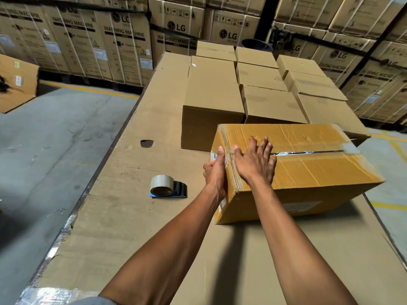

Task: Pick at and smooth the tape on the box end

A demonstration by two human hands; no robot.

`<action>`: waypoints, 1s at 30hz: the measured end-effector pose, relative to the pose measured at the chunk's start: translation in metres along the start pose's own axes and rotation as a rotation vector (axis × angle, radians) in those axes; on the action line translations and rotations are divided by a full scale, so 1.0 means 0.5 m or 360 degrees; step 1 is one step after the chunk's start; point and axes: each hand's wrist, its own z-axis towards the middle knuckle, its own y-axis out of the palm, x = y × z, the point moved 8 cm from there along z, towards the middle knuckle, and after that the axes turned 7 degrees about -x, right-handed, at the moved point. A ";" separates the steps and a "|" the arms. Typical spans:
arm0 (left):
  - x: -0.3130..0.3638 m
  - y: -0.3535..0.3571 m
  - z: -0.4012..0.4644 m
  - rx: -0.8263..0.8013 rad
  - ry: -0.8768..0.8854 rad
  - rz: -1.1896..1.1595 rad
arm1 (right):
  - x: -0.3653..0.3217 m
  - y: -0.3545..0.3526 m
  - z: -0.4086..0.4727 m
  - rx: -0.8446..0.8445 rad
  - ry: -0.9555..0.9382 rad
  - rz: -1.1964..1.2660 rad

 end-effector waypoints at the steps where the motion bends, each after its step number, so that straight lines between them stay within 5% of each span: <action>1: -0.010 -0.005 0.018 0.0017 -0.0002 0.0001 | -0.002 -0.001 0.000 0.0013 -0.0007 0.0005; 15: -0.004 0.001 -0.023 -0.0125 0.0009 0.0014 | 0.000 -0.004 -0.006 0.0003 0.0011 0.0067; 21: 0.033 -0.024 -0.070 0.0086 0.0104 0.0225 | -0.012 -0.007 -0.003 0.0045 -0.0118 0.0065; 30: 0.000 0.013 -0.117 -0.0246 0.0163 -0.0176 | 0.004 0.004 -0.011 -0.0186 -0.0173 0.0042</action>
